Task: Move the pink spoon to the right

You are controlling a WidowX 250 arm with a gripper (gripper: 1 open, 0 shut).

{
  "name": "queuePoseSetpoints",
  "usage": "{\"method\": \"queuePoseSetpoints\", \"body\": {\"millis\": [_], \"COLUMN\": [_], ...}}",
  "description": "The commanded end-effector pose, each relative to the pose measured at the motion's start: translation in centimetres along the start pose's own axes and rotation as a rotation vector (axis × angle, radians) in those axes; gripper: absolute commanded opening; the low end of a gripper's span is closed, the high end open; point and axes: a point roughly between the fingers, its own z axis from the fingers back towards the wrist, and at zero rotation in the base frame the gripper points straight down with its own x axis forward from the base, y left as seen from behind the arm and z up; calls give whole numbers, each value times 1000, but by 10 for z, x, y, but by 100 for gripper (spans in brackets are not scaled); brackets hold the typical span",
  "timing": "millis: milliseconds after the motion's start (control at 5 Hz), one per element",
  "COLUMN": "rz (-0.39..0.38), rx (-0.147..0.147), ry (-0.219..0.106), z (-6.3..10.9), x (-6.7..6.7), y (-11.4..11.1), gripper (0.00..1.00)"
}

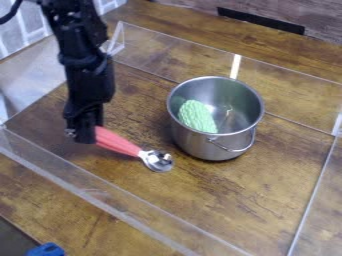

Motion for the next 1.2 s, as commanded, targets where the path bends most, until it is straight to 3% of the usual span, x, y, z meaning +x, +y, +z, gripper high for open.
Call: {"method": "queuePoseSetpoints", "body": {"millis": [0, 200, 400, 600, 800, 1000], "rz": [-82, -166, -191, -193, -238, -246], "rx": [93, 116, 127, 139, 152, 180], "ry": [-4, -11, -27, -57, -85, -110], "z": [33, 38, 32, 18, 16, 0], "x": [35, 72, 97, 110, 124, 124], "y": [-7, -23, -46, -52, -60, -59], "gripper": [0, 0, 0, 0, 0, 0]}}
